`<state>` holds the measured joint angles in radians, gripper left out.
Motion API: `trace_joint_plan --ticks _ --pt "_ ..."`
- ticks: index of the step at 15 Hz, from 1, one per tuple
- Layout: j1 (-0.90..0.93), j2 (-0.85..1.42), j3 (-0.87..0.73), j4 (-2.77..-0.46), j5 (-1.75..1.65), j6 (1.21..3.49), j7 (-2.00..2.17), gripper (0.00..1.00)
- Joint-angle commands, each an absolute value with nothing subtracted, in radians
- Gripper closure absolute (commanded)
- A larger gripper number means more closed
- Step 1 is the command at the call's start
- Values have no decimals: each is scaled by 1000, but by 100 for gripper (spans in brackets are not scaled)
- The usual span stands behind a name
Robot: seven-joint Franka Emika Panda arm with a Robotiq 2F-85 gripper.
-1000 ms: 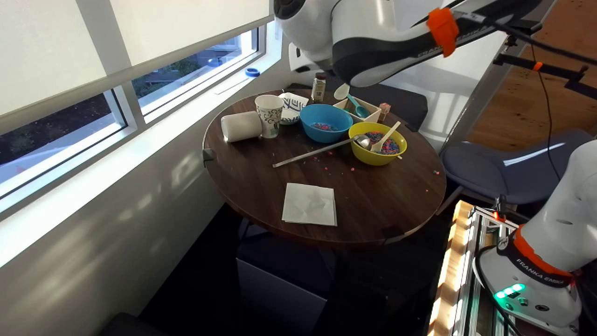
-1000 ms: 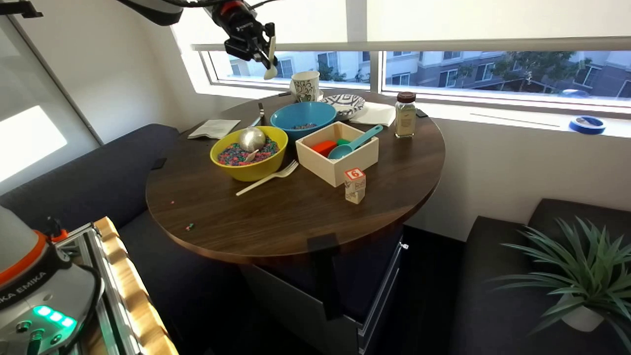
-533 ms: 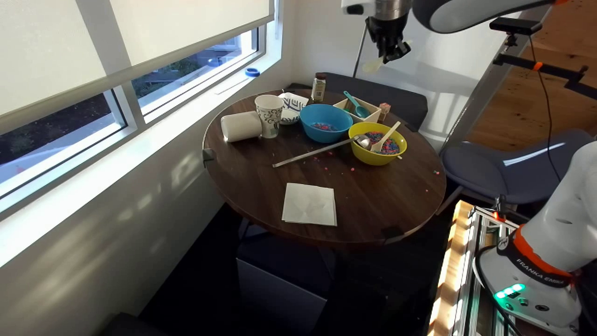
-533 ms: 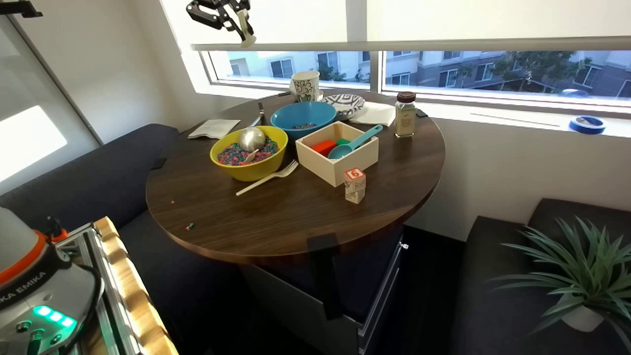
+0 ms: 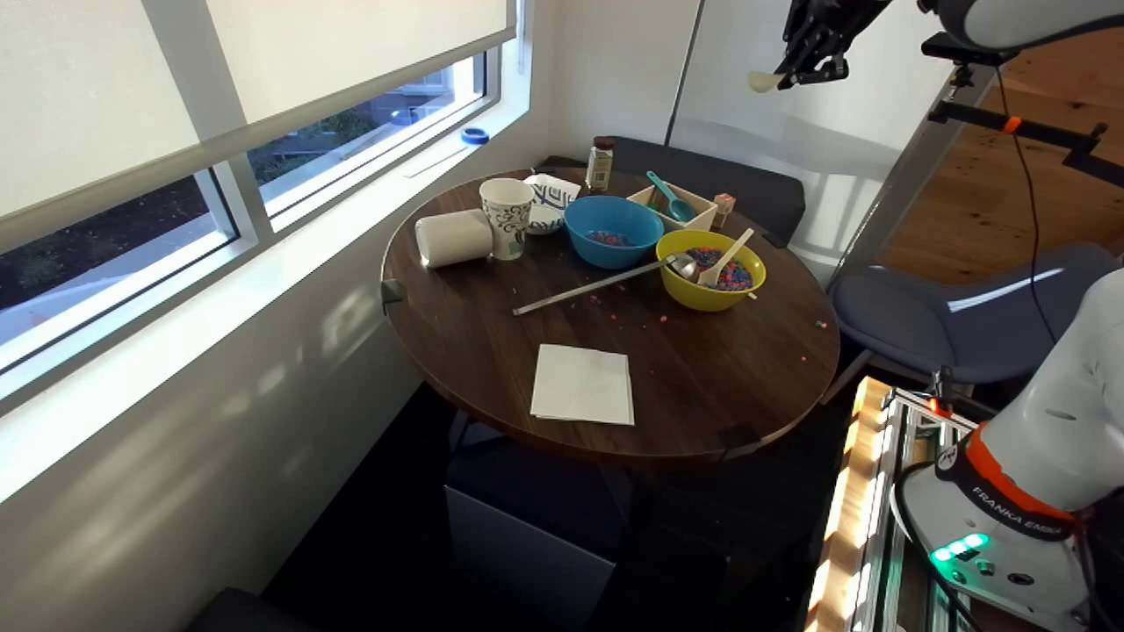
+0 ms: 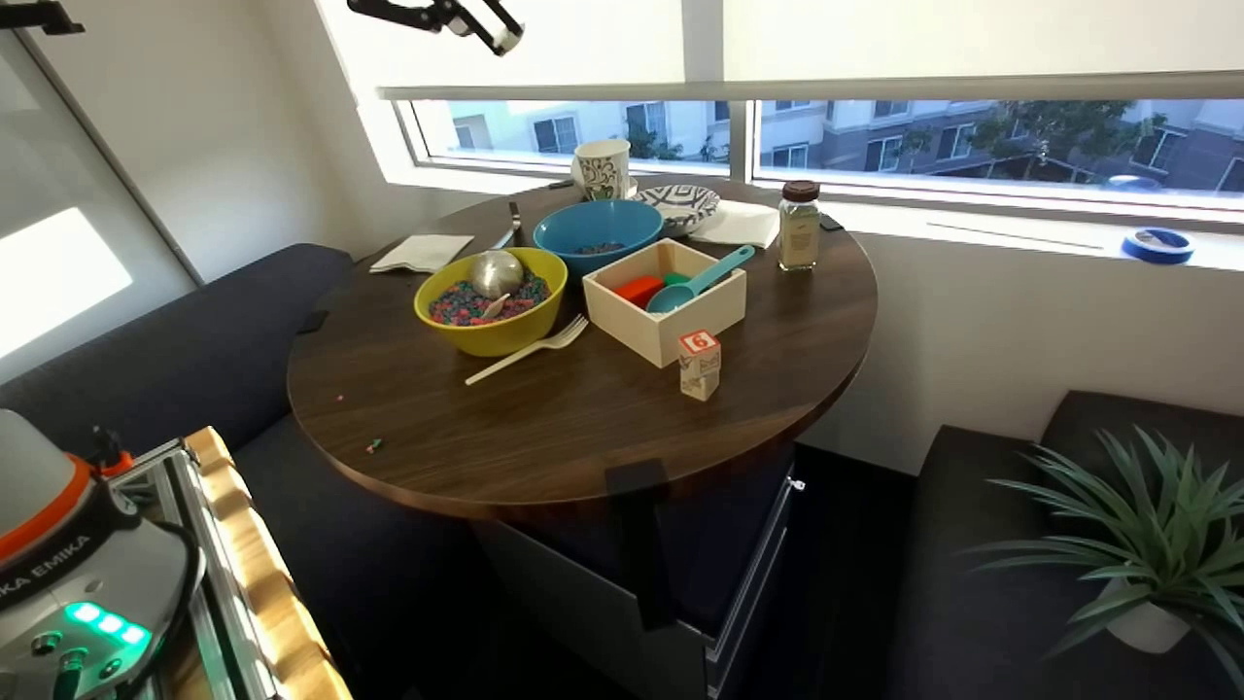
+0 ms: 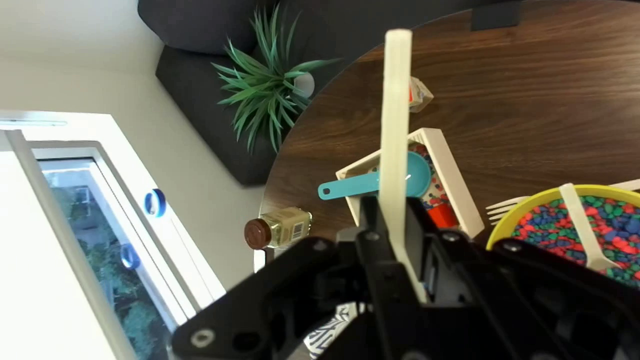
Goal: Use the white spoon to place some cereal from the yellow bowl into the blue bowl.
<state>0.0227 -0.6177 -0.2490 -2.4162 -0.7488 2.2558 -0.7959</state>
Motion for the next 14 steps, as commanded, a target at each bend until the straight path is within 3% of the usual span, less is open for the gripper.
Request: trace_joint_plan --ticks 1,4,5,11,12,14 --pt "-14 -674 -395 -2522 -662 2461 -850 96" --pt "-16 -630 -510 -2561 -525 2595 -914 96" --pt "-66 -634 -424 -2535 -560 2550 -903 84" --pt "-70 -616 -460 -2556 -495 2589 -935 84" --pt "-46 -599 -487 -2547 -463 2573 -955 96" --pt "-27 -567 -532 -2546 -379 2566 -1013 96"
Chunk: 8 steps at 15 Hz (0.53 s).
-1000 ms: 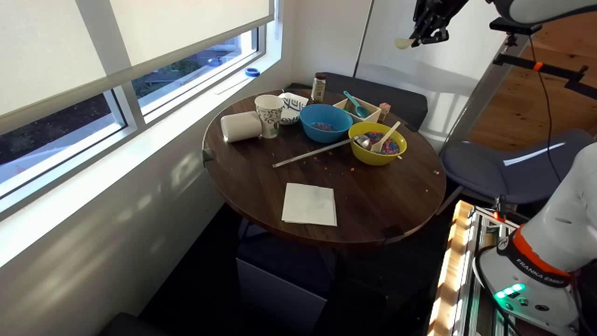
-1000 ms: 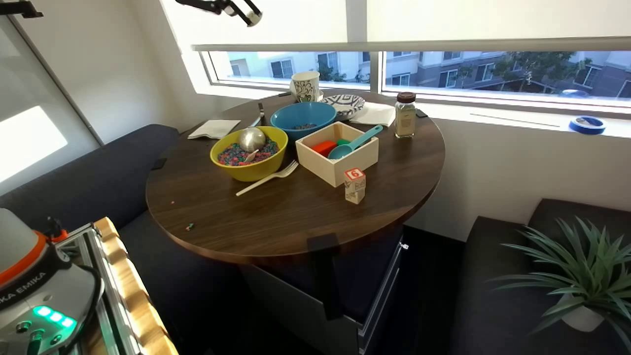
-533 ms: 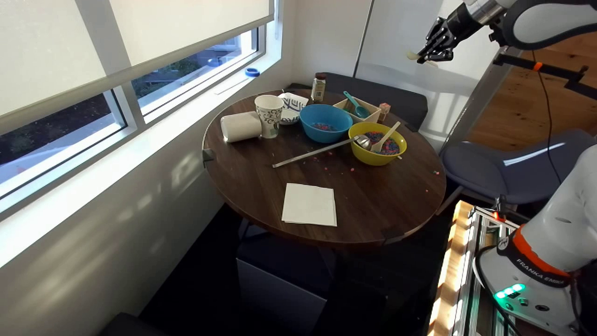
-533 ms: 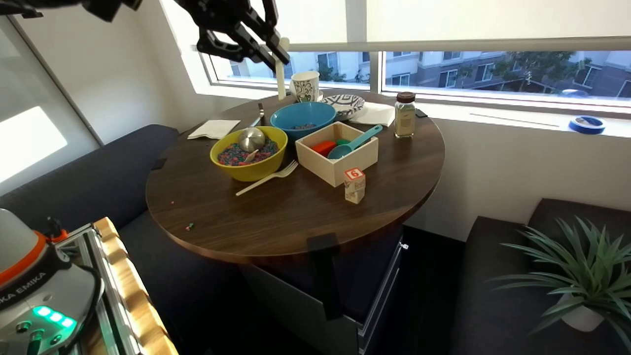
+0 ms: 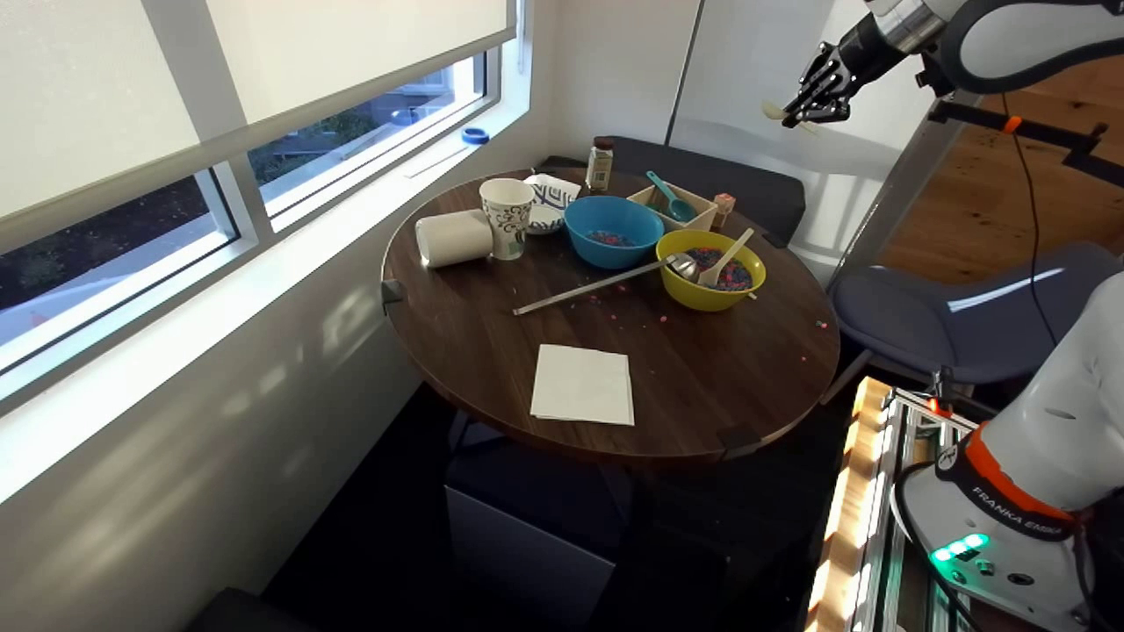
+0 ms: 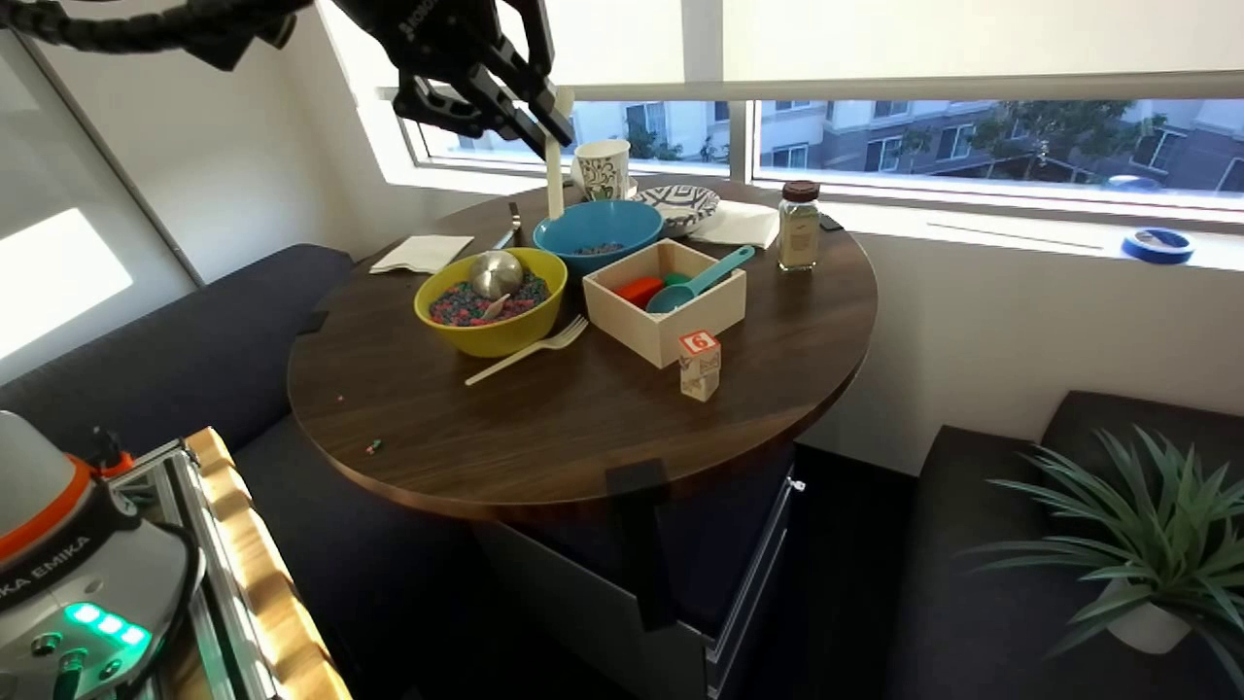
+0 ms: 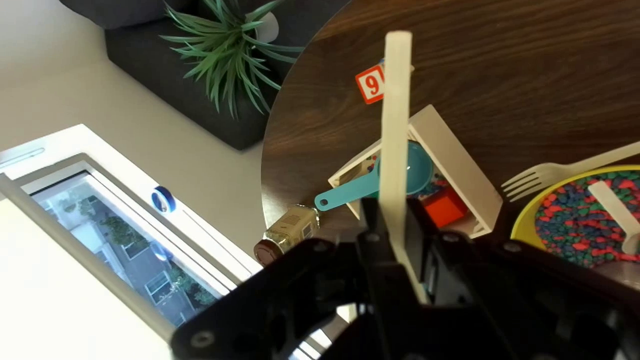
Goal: Use the white spoon to place some cereal from the yellow bowl into the blue bowl.
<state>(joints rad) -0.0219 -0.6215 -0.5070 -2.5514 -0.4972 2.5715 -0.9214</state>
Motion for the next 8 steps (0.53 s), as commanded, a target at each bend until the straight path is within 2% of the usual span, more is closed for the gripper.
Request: trace_joint_plan --ticks 1,8 --pt "-23 -550 -554 -2548 -333 2561 -1049 96" --pt "-4 -422 -680 -2543 -47 2510 -1306 96"
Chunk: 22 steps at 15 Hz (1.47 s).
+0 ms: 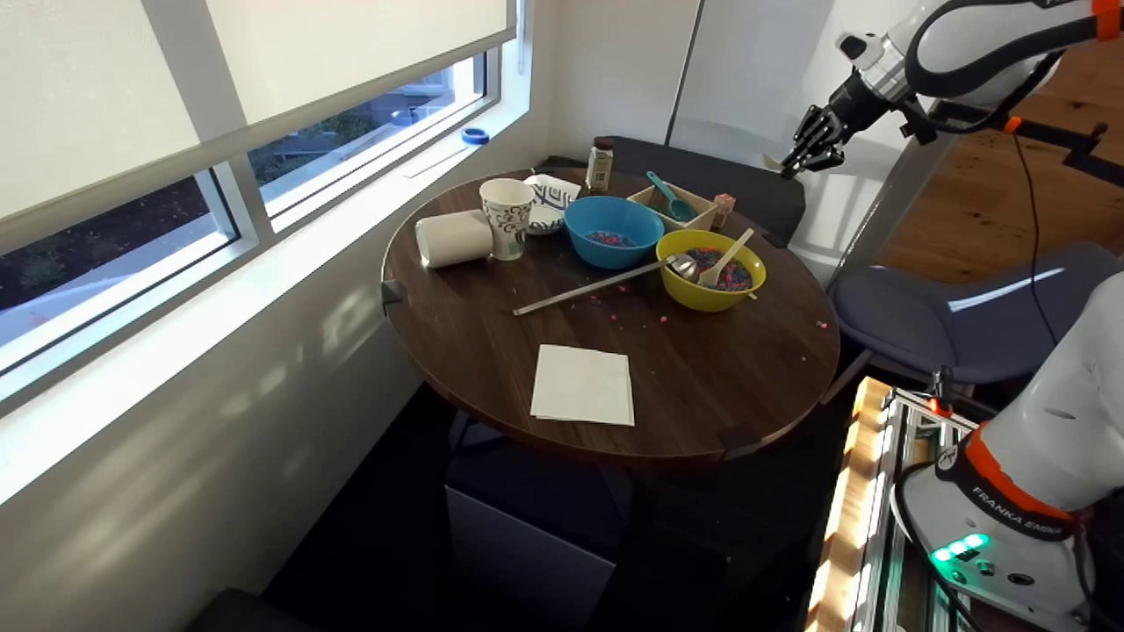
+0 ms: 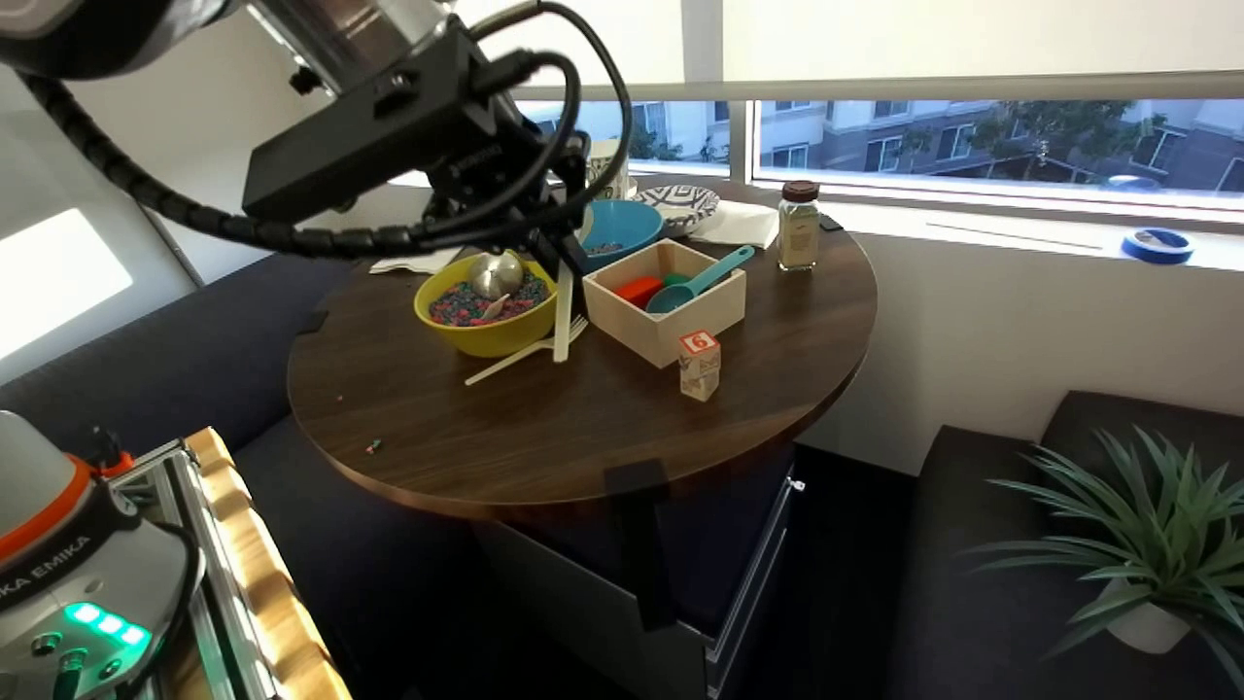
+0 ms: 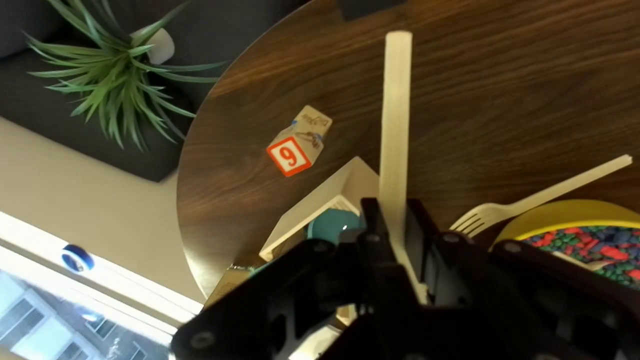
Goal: Use the white spoon to place some cereal from the yellow bowl into the blue bowl.
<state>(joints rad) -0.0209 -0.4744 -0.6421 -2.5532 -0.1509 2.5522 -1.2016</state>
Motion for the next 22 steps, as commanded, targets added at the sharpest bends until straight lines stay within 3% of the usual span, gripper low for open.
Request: trace_joint_plan --ticks 1,11,21,22 --pt "-7 -400 -683 -2541 -25 2500 -1332 96" --pt "-57 -133 -609 -2478 87 2473 -1449 96" --pt "-200 37 -391 -2395 76 2488 -1423 96" --pt "-211 44 -377 -2390 79 2494 -1420 63"
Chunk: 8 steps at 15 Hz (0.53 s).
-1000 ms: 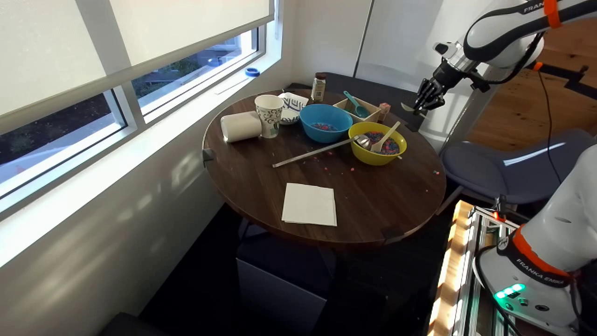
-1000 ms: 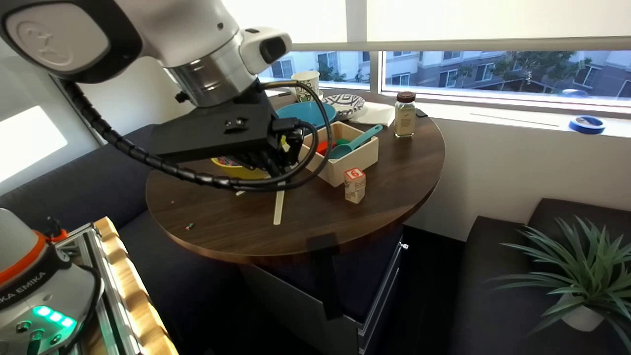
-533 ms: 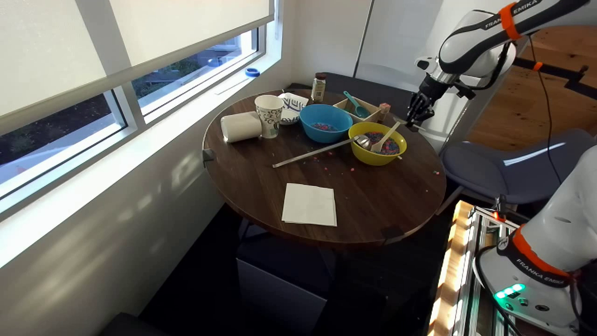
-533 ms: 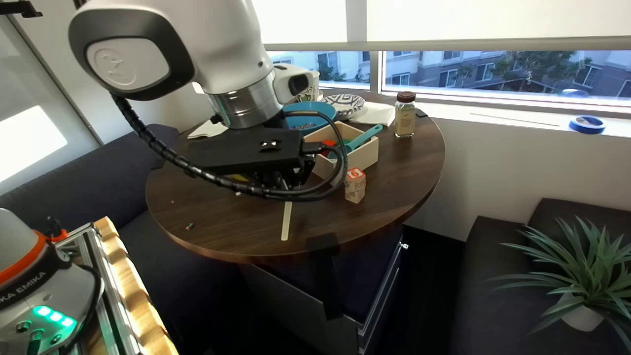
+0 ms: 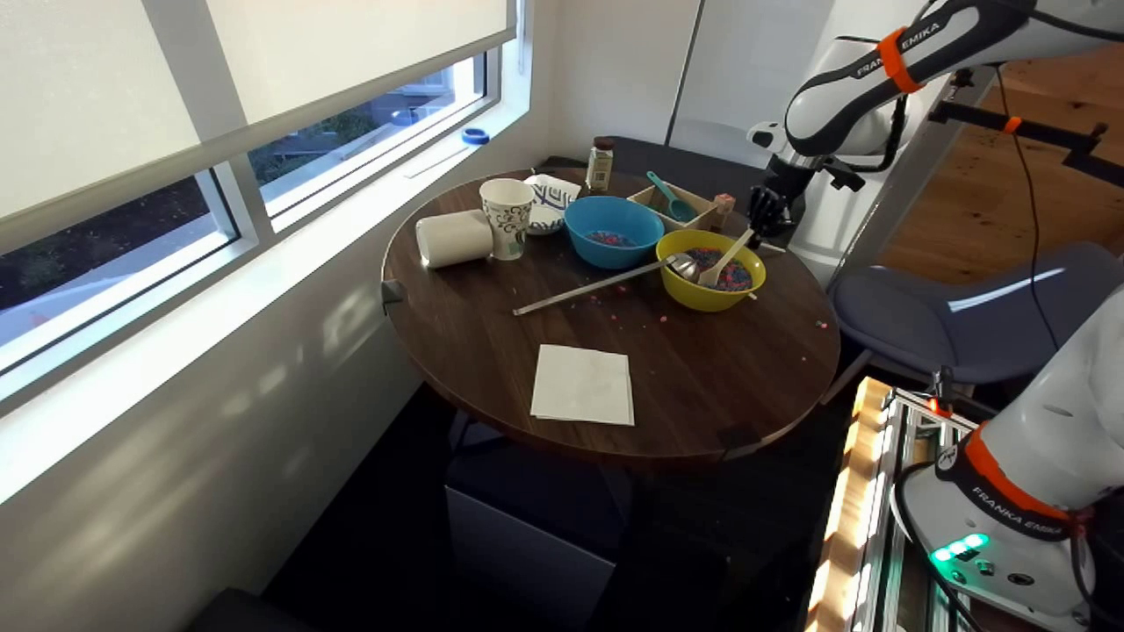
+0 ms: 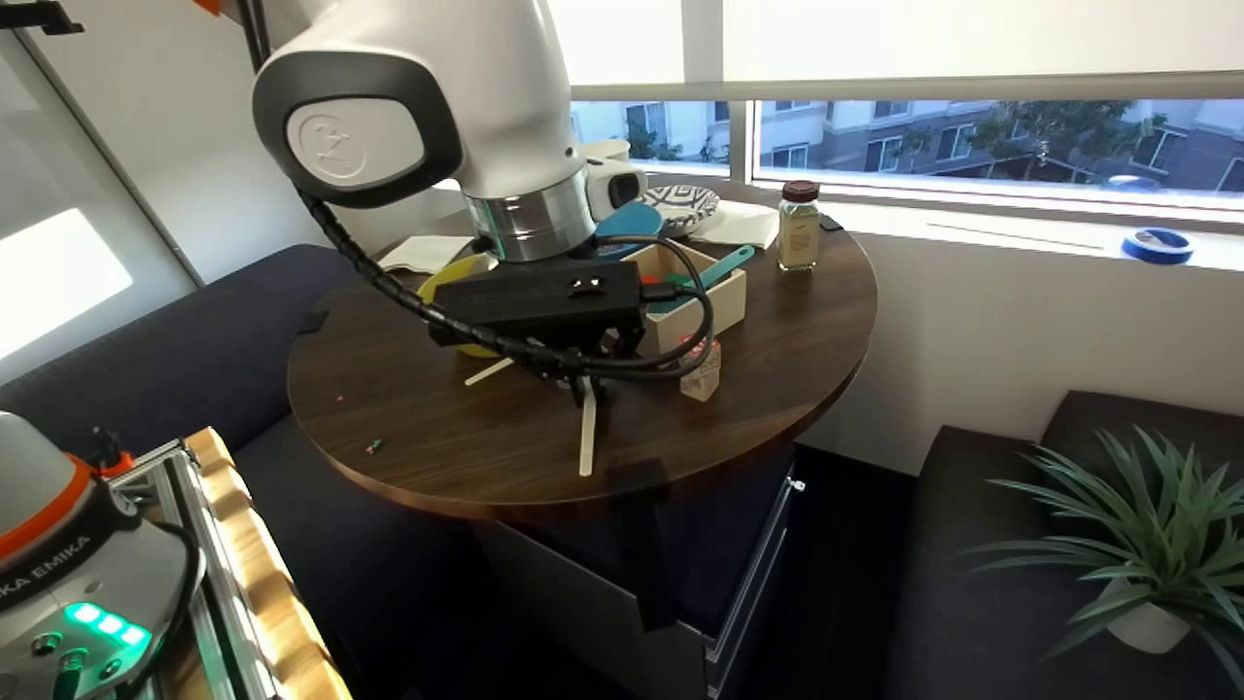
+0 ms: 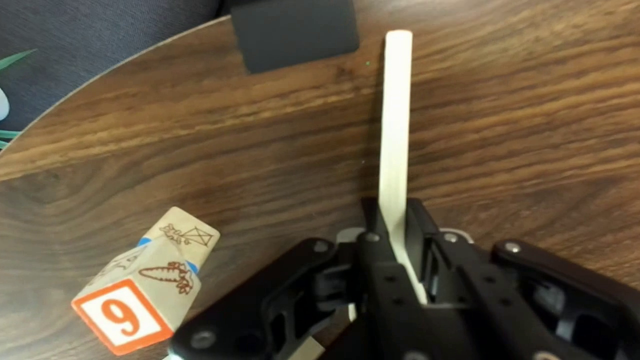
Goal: Use the white spoon to place some cereal from the yellow bowl into the blue bowl.
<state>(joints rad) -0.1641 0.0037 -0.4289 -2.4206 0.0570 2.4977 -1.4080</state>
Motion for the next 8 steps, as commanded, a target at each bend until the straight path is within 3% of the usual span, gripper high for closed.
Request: trace_joint_plan --ticks 1,8 --pt "-220 46 -362 -2385 79 2490 -1420 59" --pt "-225 -65 -291 -2403 77 2458 -1276 7"
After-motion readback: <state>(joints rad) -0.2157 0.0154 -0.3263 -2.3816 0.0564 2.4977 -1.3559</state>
